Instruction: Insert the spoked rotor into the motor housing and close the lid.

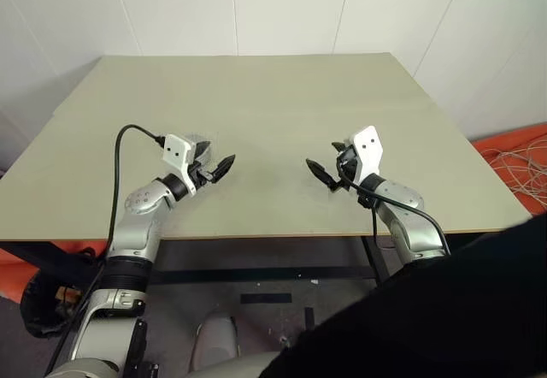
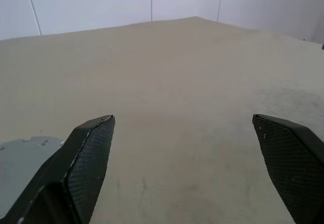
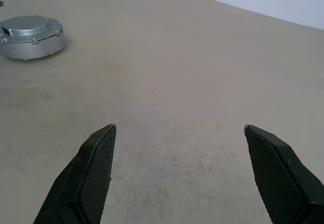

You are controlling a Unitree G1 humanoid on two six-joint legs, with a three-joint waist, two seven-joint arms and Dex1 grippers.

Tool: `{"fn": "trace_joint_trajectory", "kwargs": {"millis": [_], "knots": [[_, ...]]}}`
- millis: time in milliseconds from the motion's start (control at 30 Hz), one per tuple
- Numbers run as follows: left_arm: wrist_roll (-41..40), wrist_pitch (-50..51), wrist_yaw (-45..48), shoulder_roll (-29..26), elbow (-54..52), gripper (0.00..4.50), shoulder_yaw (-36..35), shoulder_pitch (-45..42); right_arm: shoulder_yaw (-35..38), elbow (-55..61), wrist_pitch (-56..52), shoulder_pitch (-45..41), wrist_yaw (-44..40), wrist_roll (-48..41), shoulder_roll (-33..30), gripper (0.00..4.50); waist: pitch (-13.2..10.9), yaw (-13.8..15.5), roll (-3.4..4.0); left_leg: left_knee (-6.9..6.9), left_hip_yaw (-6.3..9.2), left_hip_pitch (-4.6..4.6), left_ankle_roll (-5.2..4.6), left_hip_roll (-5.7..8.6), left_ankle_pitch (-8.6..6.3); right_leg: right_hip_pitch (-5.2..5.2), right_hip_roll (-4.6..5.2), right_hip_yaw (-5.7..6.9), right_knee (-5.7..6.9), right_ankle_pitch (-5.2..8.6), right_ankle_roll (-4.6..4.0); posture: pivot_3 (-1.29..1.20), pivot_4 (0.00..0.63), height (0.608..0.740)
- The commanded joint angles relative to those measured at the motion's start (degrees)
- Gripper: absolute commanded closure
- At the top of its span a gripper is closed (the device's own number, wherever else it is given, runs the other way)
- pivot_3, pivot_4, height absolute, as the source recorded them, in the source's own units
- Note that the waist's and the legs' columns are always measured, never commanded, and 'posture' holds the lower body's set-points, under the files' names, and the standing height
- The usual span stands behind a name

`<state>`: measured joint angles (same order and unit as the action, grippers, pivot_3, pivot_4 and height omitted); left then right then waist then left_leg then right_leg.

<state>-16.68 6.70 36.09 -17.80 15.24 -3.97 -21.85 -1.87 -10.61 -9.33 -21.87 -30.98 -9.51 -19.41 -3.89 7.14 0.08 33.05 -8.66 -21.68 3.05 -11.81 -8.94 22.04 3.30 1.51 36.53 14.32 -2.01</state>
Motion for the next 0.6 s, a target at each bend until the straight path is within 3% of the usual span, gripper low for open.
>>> {"fn": "trace_joint_trajectory", "kwargs": {"millis": [33,333,600], "knots": [[0.94,0.71,-0.87,0.28,-1.07,0.03,0.77,-0.95,1.10,-0.07,2.33,-1.24,2.68,1.34,0.77,0.01,0.00,-0.02,0.00,0.00,0.00,0.00,0.00,0.00,0.00,0.00,-0.01,0.00,0.00,0.00,0.00,0.00,0.000,0.740],[5.58,-6.10,-4.95,2.76,-0.13,0.03,2.61,-1.08,2.04,-5.43,11.98,-2.37,11.42,5.81,3.86,0.01,0.00,-0.01,0.00,0.00,0.00,-0.04,-0.01,0.00,0.00,0.03,0.01,-0.01,-0.01,0.00,0.00,0.00,0.000,0.740],[2.43,-9.00,-2.70,4.90,2.10,0.03,0.47,-2.19,2.92,-6.29,12.47,-2.41,8.55,3.35,4.10,0.01,0.00,-0.03,0.00,0.00,-0.01,-0.04,-0.02,0.00,-0.01,0.04,0.00,-0.01,-0.02,0.00,0.00,0.00,0.000,0.740]]}}
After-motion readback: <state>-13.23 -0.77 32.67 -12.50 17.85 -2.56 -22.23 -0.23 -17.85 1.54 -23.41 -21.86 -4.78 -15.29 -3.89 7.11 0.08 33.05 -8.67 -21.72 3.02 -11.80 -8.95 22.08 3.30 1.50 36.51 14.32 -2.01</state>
